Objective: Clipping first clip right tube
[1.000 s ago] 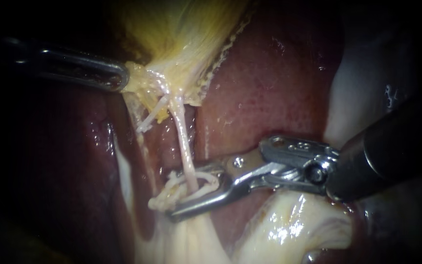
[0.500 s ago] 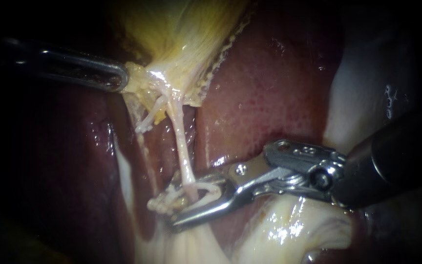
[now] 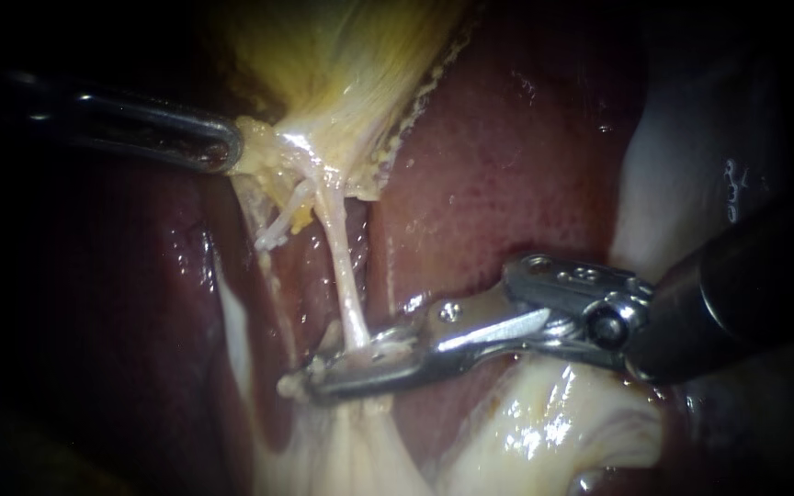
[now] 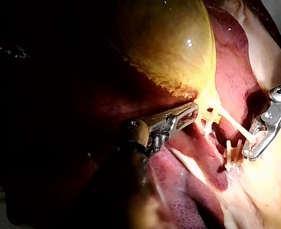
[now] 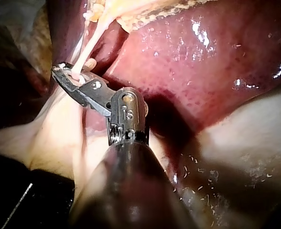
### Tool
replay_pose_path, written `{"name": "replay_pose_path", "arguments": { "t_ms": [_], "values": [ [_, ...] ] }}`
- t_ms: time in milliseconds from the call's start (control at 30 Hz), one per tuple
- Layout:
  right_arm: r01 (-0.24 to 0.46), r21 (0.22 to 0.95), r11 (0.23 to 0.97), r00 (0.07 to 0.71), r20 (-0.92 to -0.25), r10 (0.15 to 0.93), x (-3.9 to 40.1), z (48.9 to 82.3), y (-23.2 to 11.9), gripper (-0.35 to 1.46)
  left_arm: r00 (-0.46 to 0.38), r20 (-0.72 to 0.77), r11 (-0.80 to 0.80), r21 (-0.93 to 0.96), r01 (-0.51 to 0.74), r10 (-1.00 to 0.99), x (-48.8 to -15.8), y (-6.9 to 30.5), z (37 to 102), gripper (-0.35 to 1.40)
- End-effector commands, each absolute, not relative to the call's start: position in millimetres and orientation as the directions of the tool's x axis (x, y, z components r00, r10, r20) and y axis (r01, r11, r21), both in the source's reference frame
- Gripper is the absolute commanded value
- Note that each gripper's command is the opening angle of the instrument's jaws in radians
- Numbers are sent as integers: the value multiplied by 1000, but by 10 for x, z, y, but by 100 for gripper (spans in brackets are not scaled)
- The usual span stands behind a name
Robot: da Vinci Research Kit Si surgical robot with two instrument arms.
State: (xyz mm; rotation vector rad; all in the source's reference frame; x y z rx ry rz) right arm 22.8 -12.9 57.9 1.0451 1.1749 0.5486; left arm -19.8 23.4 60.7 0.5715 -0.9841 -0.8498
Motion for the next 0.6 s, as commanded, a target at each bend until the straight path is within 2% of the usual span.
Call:
{"name": "replay_pose_path", "arguments": {
  "t_ms": [33,233,600],
  "values": [
    [153,884,442,339,-467,817,228,580,-128,-35,288,480,558,750,355,-829,-198,234,607,-35],
    [156,905,396,365,-425,828,229,582,-126,-35,288,480,558,750,355,-829,-198,234,607,-35],
    [162,905,394,370,-426,826,229,584,-124,-35,288,480,558,750,354,-829,-198,234,607,-35]
  ]
}}
